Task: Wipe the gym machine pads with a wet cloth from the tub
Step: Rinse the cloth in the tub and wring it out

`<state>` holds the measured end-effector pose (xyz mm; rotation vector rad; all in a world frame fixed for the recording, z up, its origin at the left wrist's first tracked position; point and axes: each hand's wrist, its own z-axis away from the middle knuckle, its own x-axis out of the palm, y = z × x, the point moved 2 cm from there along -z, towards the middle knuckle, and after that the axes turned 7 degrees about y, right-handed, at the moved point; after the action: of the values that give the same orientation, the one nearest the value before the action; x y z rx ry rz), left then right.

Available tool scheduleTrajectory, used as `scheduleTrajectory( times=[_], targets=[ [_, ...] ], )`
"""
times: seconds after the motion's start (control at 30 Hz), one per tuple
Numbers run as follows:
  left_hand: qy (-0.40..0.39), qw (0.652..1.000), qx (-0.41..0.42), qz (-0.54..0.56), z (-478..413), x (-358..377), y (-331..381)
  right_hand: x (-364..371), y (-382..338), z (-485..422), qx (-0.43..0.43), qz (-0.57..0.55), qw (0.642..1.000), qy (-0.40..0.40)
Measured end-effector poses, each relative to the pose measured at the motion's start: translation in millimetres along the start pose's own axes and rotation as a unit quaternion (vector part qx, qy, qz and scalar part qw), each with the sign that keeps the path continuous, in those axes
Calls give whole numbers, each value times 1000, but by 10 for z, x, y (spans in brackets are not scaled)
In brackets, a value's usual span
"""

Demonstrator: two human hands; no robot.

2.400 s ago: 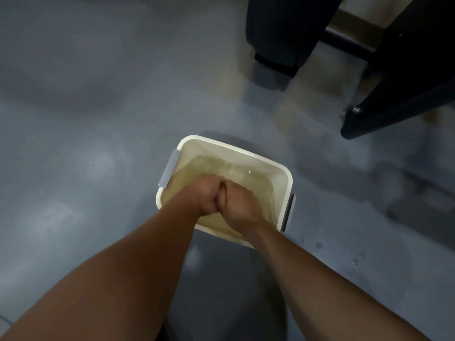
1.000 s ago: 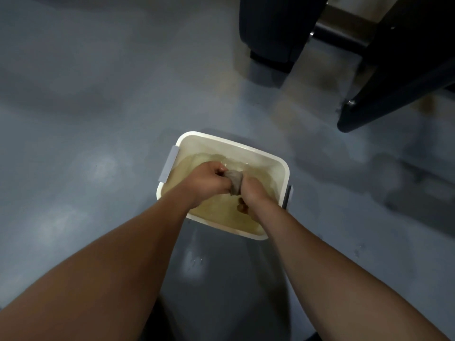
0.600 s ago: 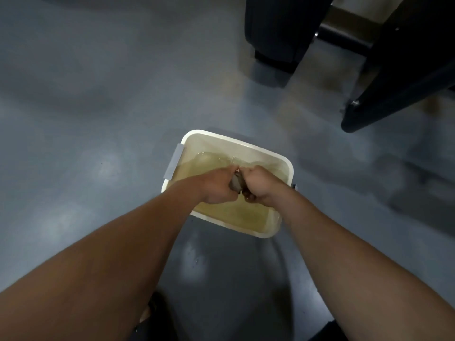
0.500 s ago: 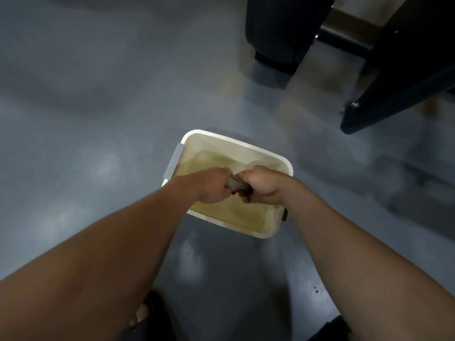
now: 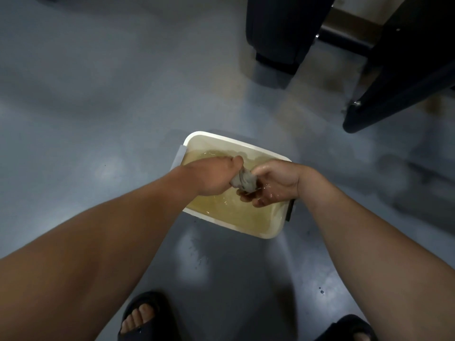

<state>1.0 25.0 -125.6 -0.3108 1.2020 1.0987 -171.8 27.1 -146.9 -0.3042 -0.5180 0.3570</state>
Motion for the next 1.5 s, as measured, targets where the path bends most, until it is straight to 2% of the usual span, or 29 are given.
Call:
scheduleTrajectory(
  times=[0.1,0.2,0.3,0.37,0.47,0.53,0.6,0.67,0.8,0.9,0.97,1.0,1.07,1.13,1.2,1.23,1.27,1.4,1.5],
  targets=[
    [-21,1000,-1,-21,1,47,-20,18,18,-4,39,20,999,13],
    [-37,999,-6,-34,9,88,-38,42,-17,-25,40,27,999,7],
    [-19,999,-26,32,1,80,-18,78,-28,-54,32,47,998,1],
    [-7,997,-45,68,-14,48,-2,151,-36,-82,32,100,994,26],
    [-21,999,-45,16,-35,9,21,252,-62,-114,25,229,968,97],
    [-40,997,-67,0,-43,-1,25,308,-93,-119,-2,335,930,152],
    [-57,994,-96,3,-55,23,20,336,-93,-123,-48,469,857,208],
    [-65,992,-107,-4,-69,85,21,355,-63,-153,-98,558,788,240],
    [-124,978,-158,46,-71,214,27,410,19,-196,-171,662,679,269],
    [-187,948,-219,136,-39,234,37,428,121,-223,-249,711,577,315],
    [-174,935,-247,187,-32,260,39,423,148,-223,-251,717,556,336],
    [-143,940,-243,193,-44,269,47,413,110,-214,-227,718,566,336],
    [-75,964,-198,161,-56,287,53,361,-8,-183,-140,695,631,316],
    [-16,986,-121,117,-31,251,35,277,-123,-146,-35,617,734,282],
    [43,991,-54,117,34,193,-18,222,-156,-82,80,456,855,233],
    [77,990,-39,116,68,182,-62,224,-162,-40,126,371,898,200],
    [98,989,-30,107,107,180,-95,224,-170,-8,152,305,925,169],
    [224,971,76,29,171,302,-98,335,-239,75,173,194,961,97],
    [225,969,102,15,151,251,-103,454,-189,64,173,186,963,94]
  ],
)
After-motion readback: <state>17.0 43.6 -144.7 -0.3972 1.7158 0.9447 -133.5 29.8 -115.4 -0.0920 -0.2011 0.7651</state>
